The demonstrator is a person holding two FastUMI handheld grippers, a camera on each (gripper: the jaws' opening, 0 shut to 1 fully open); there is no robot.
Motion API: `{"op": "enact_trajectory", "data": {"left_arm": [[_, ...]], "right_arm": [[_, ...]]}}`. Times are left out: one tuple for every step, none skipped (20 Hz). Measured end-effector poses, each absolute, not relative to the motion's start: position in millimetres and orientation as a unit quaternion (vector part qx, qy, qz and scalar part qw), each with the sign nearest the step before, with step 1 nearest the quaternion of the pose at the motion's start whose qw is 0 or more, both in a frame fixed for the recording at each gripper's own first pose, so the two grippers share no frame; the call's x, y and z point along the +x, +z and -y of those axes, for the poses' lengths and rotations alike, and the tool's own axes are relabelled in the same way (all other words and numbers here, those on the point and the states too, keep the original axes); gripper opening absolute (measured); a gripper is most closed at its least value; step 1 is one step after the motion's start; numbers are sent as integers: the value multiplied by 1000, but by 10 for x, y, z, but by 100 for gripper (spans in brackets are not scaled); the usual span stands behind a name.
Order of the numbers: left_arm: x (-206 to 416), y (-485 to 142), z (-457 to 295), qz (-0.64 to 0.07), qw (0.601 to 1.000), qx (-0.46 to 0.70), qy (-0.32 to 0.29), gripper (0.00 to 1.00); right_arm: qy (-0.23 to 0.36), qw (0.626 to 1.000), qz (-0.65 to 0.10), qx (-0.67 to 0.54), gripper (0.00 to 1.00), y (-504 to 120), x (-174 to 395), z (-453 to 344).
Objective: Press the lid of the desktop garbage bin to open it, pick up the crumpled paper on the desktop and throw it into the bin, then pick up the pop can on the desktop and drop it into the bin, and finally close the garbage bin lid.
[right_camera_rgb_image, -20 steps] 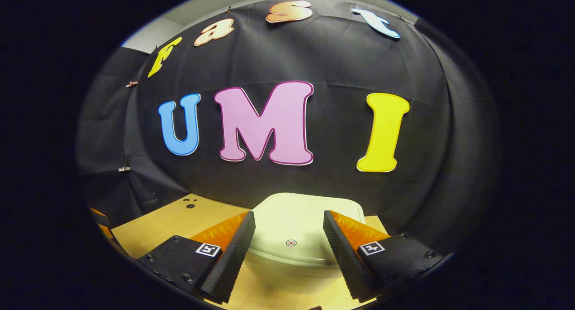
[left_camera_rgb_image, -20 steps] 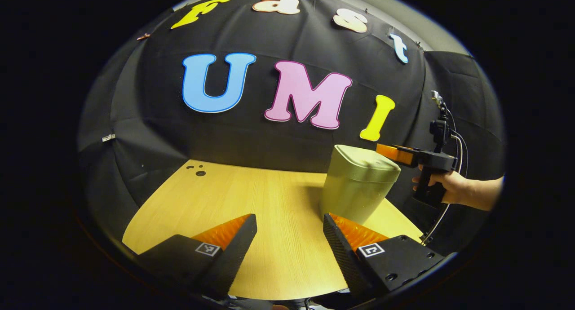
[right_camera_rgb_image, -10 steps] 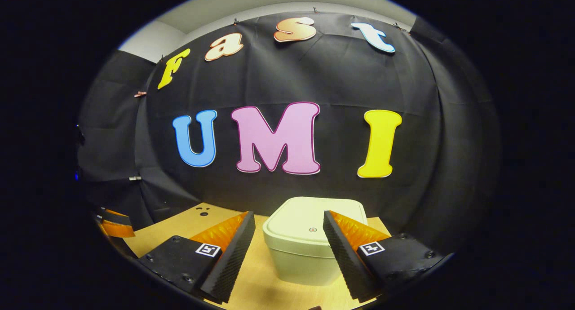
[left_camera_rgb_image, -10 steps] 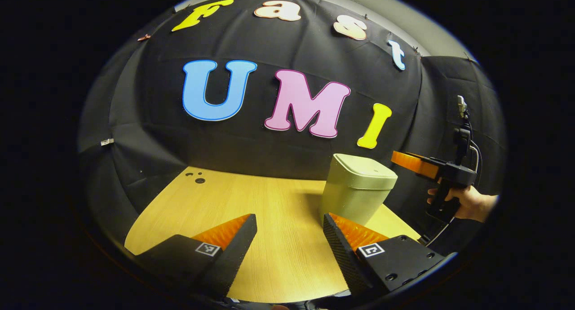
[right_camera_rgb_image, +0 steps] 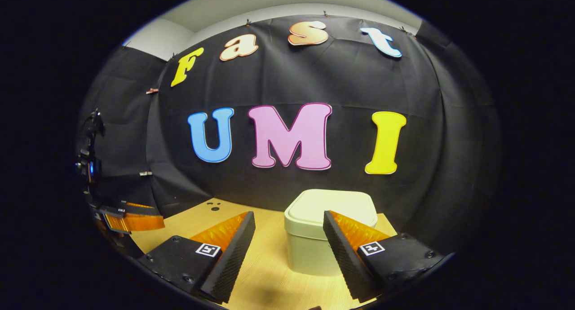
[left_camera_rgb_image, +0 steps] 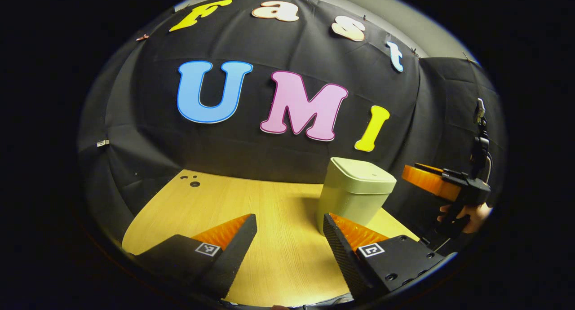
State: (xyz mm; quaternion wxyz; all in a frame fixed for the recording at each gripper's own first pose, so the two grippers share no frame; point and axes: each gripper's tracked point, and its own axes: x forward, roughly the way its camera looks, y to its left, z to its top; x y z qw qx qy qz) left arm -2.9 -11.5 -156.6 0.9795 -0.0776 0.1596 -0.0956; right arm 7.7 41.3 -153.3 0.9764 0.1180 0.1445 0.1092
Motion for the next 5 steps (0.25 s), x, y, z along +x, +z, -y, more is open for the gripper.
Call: {"op": "enact_trajectory", "data": {"left_arm": [[-32, -1560, 112, -160, 980, -77, -94, 96], [-36, -1558, 110, -160, 980, -75, -92, 96], [-40, -1552, 107, -159, 980, -72, -91, 96], [-40, -1556, 99, -159, 981, -69, -88, 96], [-44, -1552, 106, -160, 981, -68, -86, 96]], "right_arm": [[110, 975, -150, 119, 96, -1571, 46, -441], [114, 974, -154, 123, 96, -1593, 5, -476], [116, 973, -156, 126, 96, -1606, -30, -499], [119, 972, -156, 130, 96, -1610, -69, -519], [123, 971, -156, 131, 96, -1626, -99, -533]]}}
